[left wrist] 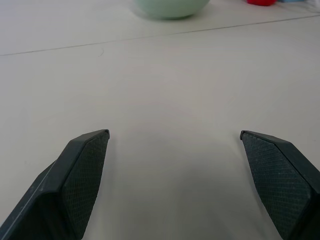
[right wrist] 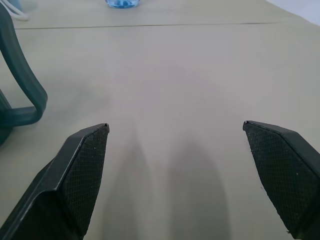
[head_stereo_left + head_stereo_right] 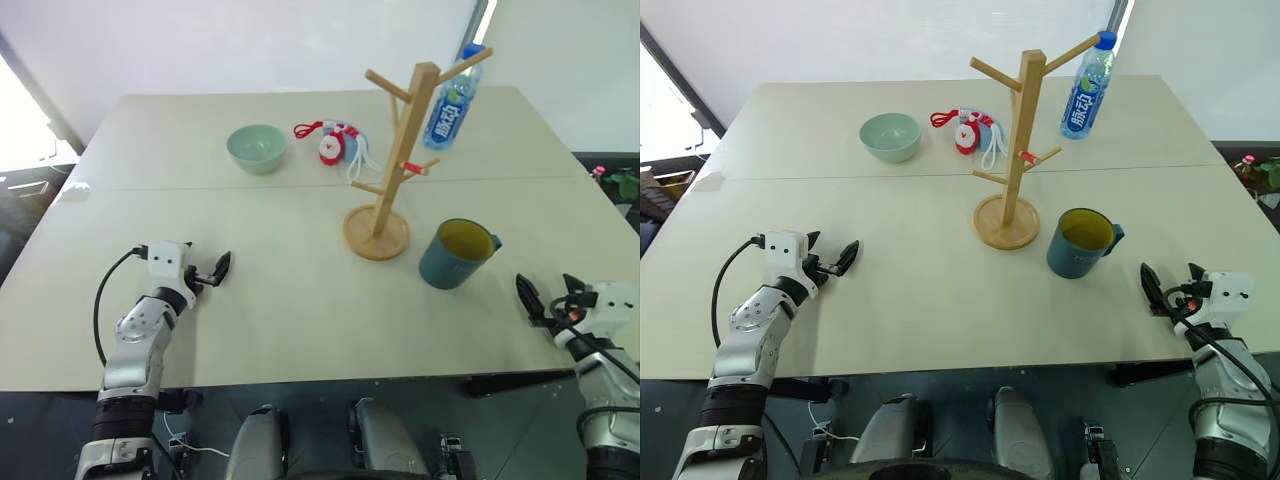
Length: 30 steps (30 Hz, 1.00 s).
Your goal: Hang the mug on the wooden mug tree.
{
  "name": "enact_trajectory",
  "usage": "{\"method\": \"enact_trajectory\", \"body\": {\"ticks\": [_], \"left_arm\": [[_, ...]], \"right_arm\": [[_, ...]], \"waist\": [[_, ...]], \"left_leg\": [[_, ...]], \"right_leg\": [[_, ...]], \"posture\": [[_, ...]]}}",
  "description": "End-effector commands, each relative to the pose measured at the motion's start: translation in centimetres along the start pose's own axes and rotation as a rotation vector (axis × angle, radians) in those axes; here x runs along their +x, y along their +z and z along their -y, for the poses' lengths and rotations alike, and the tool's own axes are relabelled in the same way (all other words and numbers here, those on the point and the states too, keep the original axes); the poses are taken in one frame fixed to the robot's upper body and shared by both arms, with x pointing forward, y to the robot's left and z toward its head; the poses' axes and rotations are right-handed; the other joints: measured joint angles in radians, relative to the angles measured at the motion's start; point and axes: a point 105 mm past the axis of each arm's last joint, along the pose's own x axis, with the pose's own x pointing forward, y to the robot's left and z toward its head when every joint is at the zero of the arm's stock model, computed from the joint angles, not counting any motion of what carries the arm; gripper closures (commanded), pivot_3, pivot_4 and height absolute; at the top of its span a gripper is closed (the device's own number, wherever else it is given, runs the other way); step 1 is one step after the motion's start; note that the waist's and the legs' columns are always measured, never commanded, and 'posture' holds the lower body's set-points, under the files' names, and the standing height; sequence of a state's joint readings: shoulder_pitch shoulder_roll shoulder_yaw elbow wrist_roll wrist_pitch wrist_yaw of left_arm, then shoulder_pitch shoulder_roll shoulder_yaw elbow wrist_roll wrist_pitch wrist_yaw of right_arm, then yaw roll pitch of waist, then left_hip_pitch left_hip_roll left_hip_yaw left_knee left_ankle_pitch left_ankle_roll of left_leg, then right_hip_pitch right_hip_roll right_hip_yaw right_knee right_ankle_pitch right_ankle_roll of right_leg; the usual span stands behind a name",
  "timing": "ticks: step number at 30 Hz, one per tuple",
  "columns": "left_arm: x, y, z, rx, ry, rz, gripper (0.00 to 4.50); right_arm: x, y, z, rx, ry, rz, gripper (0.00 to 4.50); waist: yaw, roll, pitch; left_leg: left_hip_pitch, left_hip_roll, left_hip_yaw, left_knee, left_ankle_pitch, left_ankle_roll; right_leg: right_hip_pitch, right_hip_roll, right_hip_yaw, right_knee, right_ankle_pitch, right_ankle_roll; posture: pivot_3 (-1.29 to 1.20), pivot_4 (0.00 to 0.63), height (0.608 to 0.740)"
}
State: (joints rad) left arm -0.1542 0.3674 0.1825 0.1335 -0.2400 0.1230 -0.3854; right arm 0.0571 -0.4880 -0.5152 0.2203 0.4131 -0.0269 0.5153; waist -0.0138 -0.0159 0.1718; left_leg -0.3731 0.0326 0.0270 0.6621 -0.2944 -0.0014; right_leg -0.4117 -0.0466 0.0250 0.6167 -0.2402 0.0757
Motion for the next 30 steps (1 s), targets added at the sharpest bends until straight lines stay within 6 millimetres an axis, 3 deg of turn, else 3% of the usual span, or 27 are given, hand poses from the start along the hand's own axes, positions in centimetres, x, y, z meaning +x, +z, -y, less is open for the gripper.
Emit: {"method": "enact_trajectory", "body": {"ticks": [1, 11, 16, 20, 26, 30], "left_arm": [[-0.4, 0.2, -0.7, 0.001, 0.033, 0.007, 0.0], [-0.4, 0.4, 0.7, -0.012, -0.015, 0.013, 0.0], [-0.3, 1.3, 4.1, -0.015, -0.164, 0.061, 0.0], [-0.7, 1.8, 7.5, -0.023, -0.334, 0.09, 0.0], [-2.6, 2.0, 12.7, 0.005, -0.654, 0.086, 0.0], [-3.9, 2.1, 14.7, 0.021, -0.796, 0.069, 0.0]], "right_arm": [[0.2, 0.7, -0.1, -0.016, -0.003, 0.035, 0.04], [0.2, 1.0, -0.8, -0.066, 0.002, 0.073, 0.04], [-0.2, 0.6, -1.5, -0.032, 0.053, 0.039, 0.04], [0.1, 1.3, -2.3, -0.035, 0.11, 0.055, 0.04], [0.5, 2.5, -3.2, -0.053, 0.177, 0.087, 0.04], [1.0, 2.9, -3.6, -0.065, 0.206, 0.094, 0.04]], "waist": [[0.0, 0.0, 0.0], [0.0, 0.0, 0.0], [0.003, 0.0, 0.0], [0.002, 0.0, 0.0], [0.001, 0.0, 0.0], [0.0, 0.001, 0.0]], "left_leg": [[0.0, 0.0, 0.0, 0.0, 0.0, 0.0], [0.0, 0.0, 0.0, 0.0, 0.0, 0.0], [-0.001, 0.0, 0.0, 0.0, 0.0, 0.0], [-0.001, 0.0, 0.0, 0.0, 0.0, 0.0], [-0.001, 0.0, 0.0, 0.0, 0.0, 0.0], [-0.001, 0.0, 0.0, -0.001, 0.0, 0.0]], "right_leg": [[0.0, 0.0, 0.0, 0.0, 0.0, 0.0], [0.0, -0.001, 0.0, 0.0, 0.0, 0.0], [0.0, -0.002, 0.0, -0.001, 0.0, 0.0], [0.0, -0.002, 0.0, -0.002, 0.0, 0.0], [-0.001, -0.002, 0.0, -0.002, 0.0, 0.0], [-0.001, -0.002, 0.001, -0.002, 0.0, -0.001]], "posture": [[0.0, 0.15, 0.74], [0.0, 0.15, 0.74], [0.0, 0.15, 0.74], [0.0, 0.15, 0.74], [0.0, 0.15, 0.74], [0.0, 0.15, 0.74]]}}
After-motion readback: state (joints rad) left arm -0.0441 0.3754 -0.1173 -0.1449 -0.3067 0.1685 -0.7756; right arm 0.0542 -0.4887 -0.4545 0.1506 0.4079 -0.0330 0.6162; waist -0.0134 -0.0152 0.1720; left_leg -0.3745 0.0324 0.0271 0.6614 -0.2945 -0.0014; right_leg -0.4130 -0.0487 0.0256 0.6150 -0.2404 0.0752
